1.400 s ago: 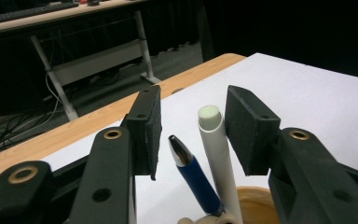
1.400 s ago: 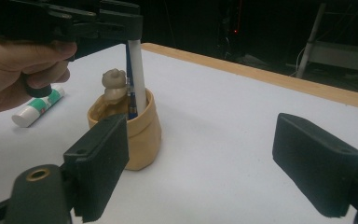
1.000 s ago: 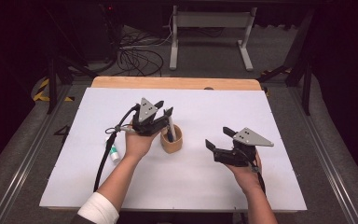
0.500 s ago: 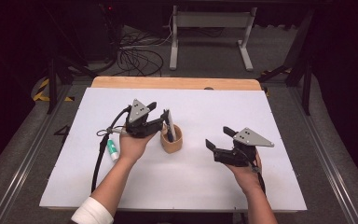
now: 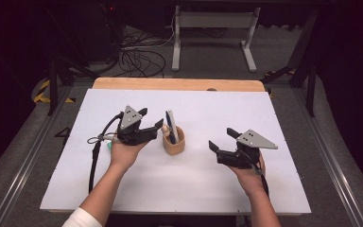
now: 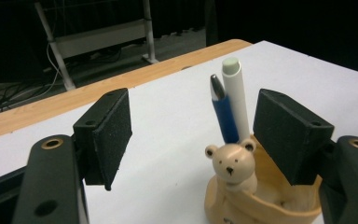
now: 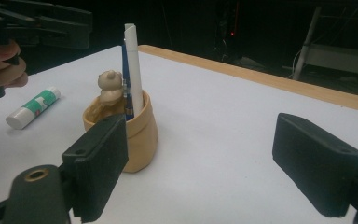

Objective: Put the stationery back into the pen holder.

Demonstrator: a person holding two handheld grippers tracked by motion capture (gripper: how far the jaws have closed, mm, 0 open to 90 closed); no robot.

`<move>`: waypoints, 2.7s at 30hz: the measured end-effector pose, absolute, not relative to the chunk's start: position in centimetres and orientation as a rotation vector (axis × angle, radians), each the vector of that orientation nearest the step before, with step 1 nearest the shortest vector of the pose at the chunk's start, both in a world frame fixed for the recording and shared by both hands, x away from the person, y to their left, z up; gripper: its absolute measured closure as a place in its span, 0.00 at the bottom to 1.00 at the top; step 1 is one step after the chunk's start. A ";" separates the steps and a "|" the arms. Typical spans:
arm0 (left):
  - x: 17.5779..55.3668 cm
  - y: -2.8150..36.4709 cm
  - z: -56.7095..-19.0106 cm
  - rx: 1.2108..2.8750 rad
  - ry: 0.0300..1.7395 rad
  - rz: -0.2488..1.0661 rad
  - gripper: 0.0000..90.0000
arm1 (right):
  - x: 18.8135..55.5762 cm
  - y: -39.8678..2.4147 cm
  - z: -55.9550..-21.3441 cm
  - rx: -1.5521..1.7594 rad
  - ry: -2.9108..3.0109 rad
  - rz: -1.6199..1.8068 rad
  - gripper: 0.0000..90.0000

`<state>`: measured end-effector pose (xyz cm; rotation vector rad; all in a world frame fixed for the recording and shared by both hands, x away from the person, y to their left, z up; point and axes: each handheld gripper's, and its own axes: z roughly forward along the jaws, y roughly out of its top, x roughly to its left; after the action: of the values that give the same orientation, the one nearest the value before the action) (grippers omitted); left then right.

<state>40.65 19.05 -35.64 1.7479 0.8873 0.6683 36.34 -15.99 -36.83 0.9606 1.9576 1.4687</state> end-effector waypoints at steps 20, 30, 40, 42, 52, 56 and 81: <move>37.7 21.4 -37.4 1.731 0.943 0.666 0.27 | 36.4 -15.8 -37.0 0.958 1.947 1.458 0.21; 36.4 22.3 -37.8 1.692 0.990 0.680 0.23 | 36.4 -15.7 -37.2 0.966 1.955 1.451 0.21; 35.3 23.4 -37.8 1.695 1.030 0.710 0.23 | 36.2 -15.8 -37.0 0.960 1.944 1.456 0.21; 35.0 23.6 -37.9 1.690 1.046 0.724 0.22 | 36.2 -15.8 -37.0 0.958 1.942 1.456 0.21; 33.7 24.3 -39.0 1.685 1.152 0.788 0.22 | 36.1 -15.8 -37.0 0.964 1.944 1.453 0.21; 33.3 24.9 -39.4 1.695 1.215 0.801 0.25 | 36.1 -15.9 -37.0 0.966 1.942 1.451 0.21; 33.5 26.4 -42.6 1.783 1.486 0.769 0.30 | 36.0 -15.7 -36.9 0.963 1.946 1.447 0.22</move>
<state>33.46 26.45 -42.60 1.7831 1.4864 0.7691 36.00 -15.74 -36.89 0.9625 1.9463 1.4468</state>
